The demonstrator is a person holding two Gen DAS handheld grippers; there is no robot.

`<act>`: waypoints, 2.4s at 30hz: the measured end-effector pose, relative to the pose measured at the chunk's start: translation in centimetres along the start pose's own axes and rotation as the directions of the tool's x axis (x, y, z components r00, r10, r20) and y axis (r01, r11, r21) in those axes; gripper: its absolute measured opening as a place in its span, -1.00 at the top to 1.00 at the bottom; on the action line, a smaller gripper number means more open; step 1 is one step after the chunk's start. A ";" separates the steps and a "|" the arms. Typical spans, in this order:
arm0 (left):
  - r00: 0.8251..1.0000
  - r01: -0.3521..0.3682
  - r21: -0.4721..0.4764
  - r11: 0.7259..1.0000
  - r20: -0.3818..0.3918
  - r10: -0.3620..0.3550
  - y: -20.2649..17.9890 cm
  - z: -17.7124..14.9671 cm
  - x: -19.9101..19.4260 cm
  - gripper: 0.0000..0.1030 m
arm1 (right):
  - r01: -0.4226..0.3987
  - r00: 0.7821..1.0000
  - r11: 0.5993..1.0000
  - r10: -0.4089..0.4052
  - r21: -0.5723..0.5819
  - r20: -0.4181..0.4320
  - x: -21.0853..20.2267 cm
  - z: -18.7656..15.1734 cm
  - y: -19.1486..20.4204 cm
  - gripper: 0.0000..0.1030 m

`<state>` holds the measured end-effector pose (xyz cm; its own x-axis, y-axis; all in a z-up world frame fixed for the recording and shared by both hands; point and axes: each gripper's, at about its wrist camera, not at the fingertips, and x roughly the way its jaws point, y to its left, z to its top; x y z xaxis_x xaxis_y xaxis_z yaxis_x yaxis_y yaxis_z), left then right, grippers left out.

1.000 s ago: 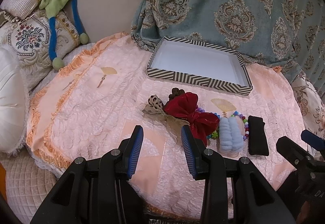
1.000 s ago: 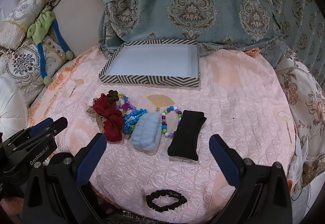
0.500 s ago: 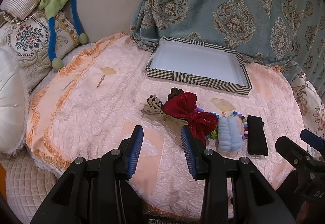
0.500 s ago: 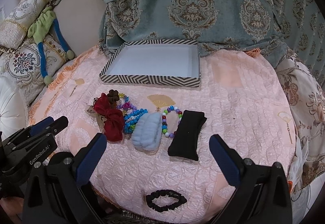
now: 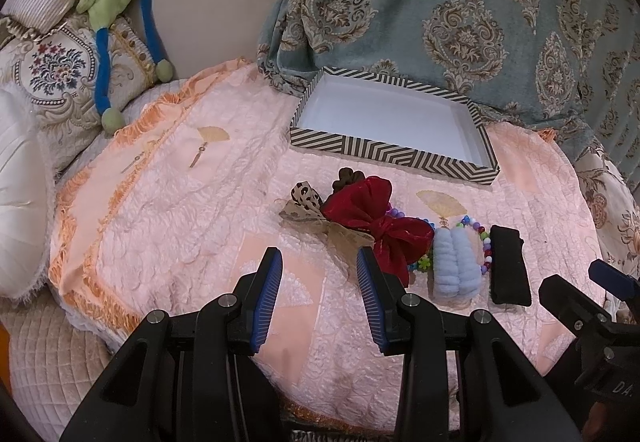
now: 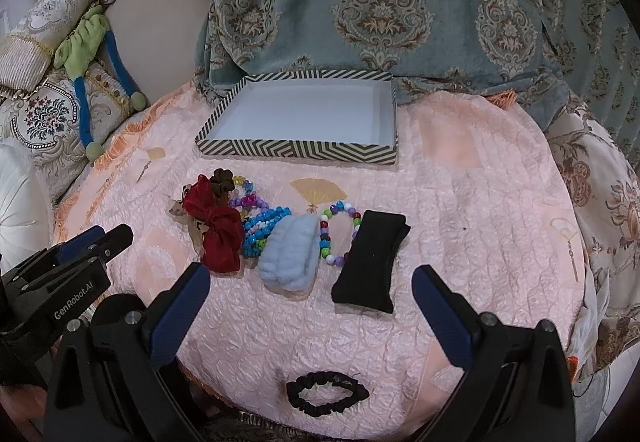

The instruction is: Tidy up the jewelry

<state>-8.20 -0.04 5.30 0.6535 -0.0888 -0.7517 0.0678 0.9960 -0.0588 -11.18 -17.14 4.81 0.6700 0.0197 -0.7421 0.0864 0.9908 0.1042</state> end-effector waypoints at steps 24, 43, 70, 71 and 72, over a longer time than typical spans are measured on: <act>0.979 0.097 -0.227 0.969 -0.152 -0.133 6.5 1.0 5.3 0.58 | -0.265 0.964 0.961 0.262 -0.084 -0.047 5.0 1.2 -0.4 -0.42; 0.953 0.132 -0.355 0.925 -0.211 -0.217 7.4 3.1 10.4 0.58 | -0.390 0.921 0.900 0.375 -0.195 -0.110 12.9 4.4 3.5 0.87; 0.926 0.151 -0.299 0.942 -0.291 -0.241 1.9 3.6 15.8 0.62 | -0.346 0.918 0.923 0.296 -0.167 -0.263 20.2 7.0 2.9 0.30; 0.925 0.159 -0.309 0.938 -0.285 -0.250 2.1 3.4 15.8 0.83 | -0.355 0.913 0.921 0.305 -0.159 -0.271 20.5 6.8 3.1 0.69; 0.923 0.169 -0.319 0.933 -0.281 -0.264 2.4 3.4 15.7 0.92 | -0.350 0.918 0.924 0.306 -0.156 -0.253 20.2 6.7 3.0 0.69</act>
<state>4.79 0.90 -4.45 0.3730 -0.3409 -0.8629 -0.0666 0.9178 -0.3914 7.60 -14.71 -5.43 0.4553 0.3548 -0.8166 -0.2700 0.9290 0.2531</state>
